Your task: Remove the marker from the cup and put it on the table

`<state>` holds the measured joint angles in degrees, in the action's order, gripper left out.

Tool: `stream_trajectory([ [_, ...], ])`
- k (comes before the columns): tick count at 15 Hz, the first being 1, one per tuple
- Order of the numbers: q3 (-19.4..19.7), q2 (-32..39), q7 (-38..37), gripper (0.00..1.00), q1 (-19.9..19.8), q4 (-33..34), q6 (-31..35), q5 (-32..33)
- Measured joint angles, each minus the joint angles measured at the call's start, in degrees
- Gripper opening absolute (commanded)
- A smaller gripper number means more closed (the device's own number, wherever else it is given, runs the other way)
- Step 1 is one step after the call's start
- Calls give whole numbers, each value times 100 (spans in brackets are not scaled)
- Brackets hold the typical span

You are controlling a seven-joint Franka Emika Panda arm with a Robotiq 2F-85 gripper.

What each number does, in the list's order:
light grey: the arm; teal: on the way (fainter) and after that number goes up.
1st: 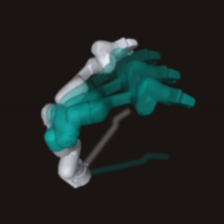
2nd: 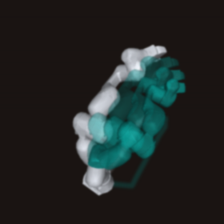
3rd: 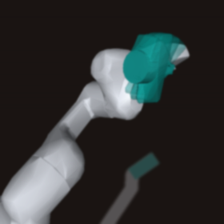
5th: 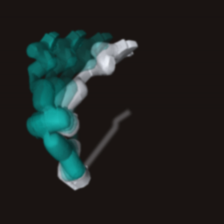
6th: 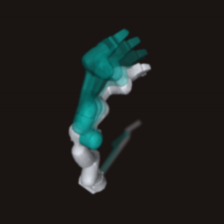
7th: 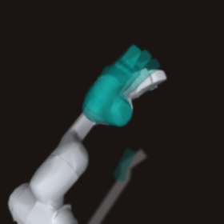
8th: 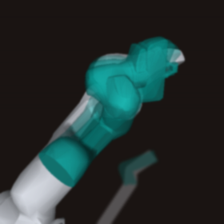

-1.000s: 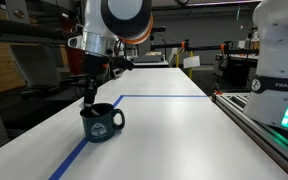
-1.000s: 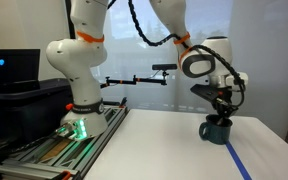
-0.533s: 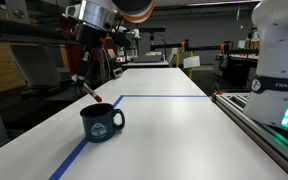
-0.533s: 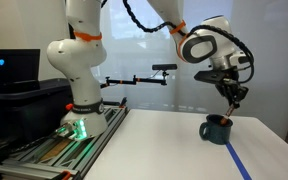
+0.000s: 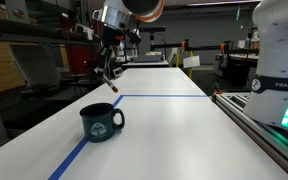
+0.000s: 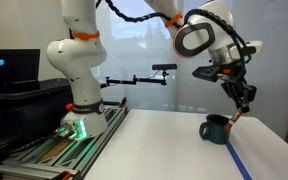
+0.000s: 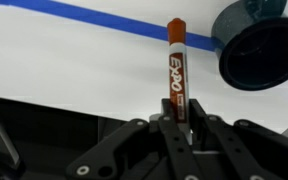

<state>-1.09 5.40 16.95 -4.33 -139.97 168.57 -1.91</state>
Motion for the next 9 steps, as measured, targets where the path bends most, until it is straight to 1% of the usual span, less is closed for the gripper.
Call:
stream_trajectory([
  [2,-185,191,490,5,-128,-79,17,-878],
  [6,-768,680,1575,5,-574,-39,26,-2522],
  [9,-1052,1009,2104,5,-966,74,24,-3218],
])
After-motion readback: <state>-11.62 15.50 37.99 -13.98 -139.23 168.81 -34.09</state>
